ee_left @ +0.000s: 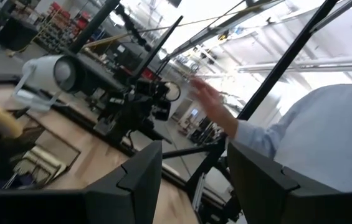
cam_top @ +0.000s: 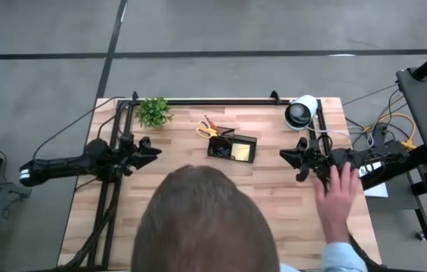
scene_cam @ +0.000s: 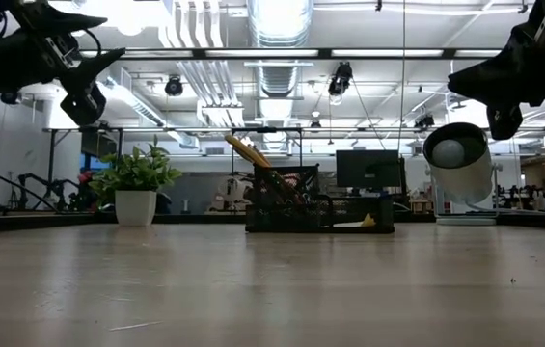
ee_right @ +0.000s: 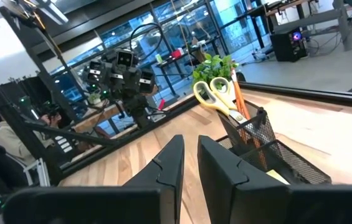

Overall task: Pick and place office supplies into organizer
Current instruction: Return to Home Position

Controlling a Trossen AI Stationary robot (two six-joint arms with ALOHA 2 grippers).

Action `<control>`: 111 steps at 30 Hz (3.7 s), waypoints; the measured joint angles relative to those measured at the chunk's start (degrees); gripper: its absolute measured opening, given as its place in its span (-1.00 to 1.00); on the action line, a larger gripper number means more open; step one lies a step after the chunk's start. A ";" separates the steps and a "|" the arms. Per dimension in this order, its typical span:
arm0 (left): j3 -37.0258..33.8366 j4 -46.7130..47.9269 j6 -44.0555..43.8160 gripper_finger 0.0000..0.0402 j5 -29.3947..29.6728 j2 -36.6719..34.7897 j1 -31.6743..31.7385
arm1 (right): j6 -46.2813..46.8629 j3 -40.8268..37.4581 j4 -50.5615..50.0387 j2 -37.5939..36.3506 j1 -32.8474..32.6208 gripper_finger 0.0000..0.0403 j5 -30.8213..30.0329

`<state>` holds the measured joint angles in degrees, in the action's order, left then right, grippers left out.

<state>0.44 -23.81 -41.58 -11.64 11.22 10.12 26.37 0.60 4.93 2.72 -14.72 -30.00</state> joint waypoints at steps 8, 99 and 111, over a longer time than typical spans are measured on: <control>-0.06 7.67 0.02 -0.17 -0.05 -9.82 -0.01 | 0.01 0.00 -0.01 0.00 0.00 -0.81 -0.02; -0.17 19.92 48.16 -0.17 2.32 -9.65 1.17 | 0.02 0.02 -0.04 0.00 0.00 -0.81 -0.02; -0.17 18.29 49.44 -0.17 2.35 -9.09 1.17 | 0.02 0.02 -0.03 0.00 0.00 -0.81 -0.04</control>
<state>0.27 -5.52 7.86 -9.29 2.12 11.29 26.39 0.62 4.90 2.72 -14.72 -30.04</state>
